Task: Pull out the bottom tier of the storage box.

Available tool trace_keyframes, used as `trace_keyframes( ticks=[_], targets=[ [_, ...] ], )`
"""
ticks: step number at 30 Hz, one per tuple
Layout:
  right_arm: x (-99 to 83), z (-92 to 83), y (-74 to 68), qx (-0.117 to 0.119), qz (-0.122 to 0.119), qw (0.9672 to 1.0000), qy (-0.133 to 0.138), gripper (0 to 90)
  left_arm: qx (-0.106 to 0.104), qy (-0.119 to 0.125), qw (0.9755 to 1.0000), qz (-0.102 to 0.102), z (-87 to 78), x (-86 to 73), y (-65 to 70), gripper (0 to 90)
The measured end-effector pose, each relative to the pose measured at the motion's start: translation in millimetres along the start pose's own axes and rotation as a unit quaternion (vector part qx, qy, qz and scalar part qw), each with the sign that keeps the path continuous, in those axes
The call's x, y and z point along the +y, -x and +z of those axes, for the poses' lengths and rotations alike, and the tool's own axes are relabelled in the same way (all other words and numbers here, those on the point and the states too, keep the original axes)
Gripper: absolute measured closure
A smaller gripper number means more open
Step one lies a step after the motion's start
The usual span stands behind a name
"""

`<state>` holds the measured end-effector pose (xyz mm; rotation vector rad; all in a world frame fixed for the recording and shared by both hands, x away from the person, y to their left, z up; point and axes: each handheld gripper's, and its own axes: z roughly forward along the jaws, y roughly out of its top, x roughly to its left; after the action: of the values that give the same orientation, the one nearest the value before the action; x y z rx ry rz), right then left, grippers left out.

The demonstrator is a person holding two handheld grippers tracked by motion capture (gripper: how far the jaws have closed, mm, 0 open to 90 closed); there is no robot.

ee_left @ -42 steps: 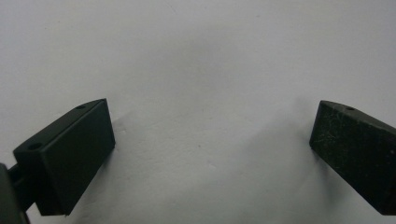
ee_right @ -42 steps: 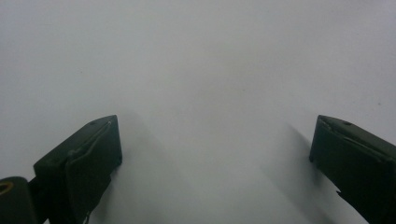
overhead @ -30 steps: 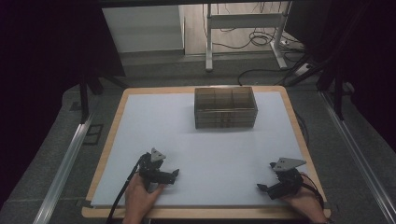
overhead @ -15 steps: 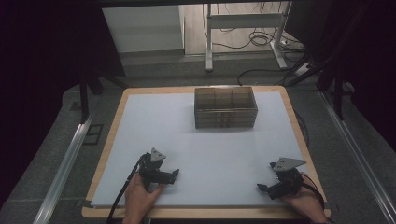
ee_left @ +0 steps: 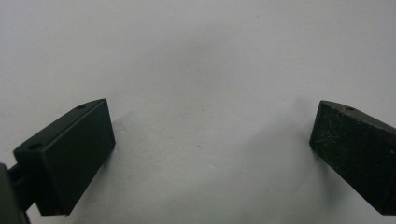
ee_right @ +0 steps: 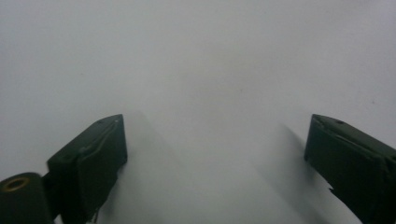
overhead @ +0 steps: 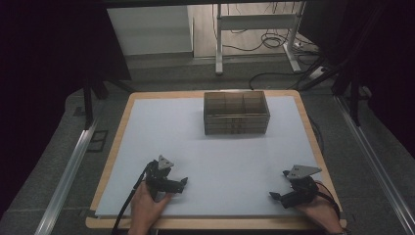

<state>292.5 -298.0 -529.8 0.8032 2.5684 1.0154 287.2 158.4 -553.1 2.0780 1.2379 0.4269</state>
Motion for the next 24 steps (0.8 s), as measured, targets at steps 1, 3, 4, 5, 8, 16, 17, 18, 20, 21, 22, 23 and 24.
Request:
trace_keyframes(
  ticks=[1,3,4,5,8,16,17,18,20,21,22,23,24],
  targets=[
    [0.2,-0.6,0.0,-0.001,0.0,1.0,-0.001,8.1,0.0,0.0,1.0,0.0,0.0,0.0,0.0,0.0],
    [0.3,-1.6,-0.1,0.0,0.0,1.0,0.0,8.9,0.0,0.0,1.0,0.0,0.0,0.0,0.0,0.0],
    [0.6,-2.1,-0.1,0.001,0.002,1.0,0.001,9.2,0.0,0.0,1.0,0.0,0.0,0.0,0.0,0.0],
    [1.6,-3.1,-0.3,0.0,0.001,1.0,0.001,10.0,0.0,0.0,1.0,0.0,0.0,0.0,-0.1,0.0],
    [3.2,-4.3,-0.2,-0.001,-0.001,1.0,0.004,10.7,0.0,0.0,1.0,0.0,0.0,0.0,0.0,0.0],
    [10.6,-5.9,-0.3,-0.003,-0.011,0.9999,0.006,12.9,0.0,0.0,1.0,0.0,0.0,0.0,-0.1,0.0],
    [12.1,-5.7,-0.6,-0.005,-0.015,0.9998,0.007,14.1,0.0,0.0,1.0,0.0,0.0,0.0,-0.1,0.0],
    [12.8,-5.7,-0.6,-0.007,-0.019,0.9998,0.006,14.6,0.0,0.0,1.0,0.0,-0.1,0.0,-0.1,0.0],
    [14.2,-5.2,-0.6,-0.012,-0.024,0.9996,0.005,16.2,0.0,0.0,1.0,0.0,0.0,0.0,-0.1,0.0],
    [14.9,-5.0,-0.5,-0.014,-0.027,0.9995,0.003,16.8,0.0,0.0,1.0,0.0,-0.1,0.0,-0.1,0.0],
    [14.9,-5.0,-0.5,-0.014,-0.027,0.9995,0.003,16.8,0.0,0.0,1.0,0.0,-0.1,0.0,-0.1,0.0],
    [16.6,-4.3,-0.1,-0.018,-0.032,0.9993,0.003,18.1,0.0,0.0,1.0,0.0,0.0,0.0,-0.1,0.0],
    [16.6,-4.3,-0.1,-0.018,-0.032,0.9993,0.003,18.1,0.0,0.0,1.0,0.0,0.0,0.0,-0.1,0.0]
  ],
)
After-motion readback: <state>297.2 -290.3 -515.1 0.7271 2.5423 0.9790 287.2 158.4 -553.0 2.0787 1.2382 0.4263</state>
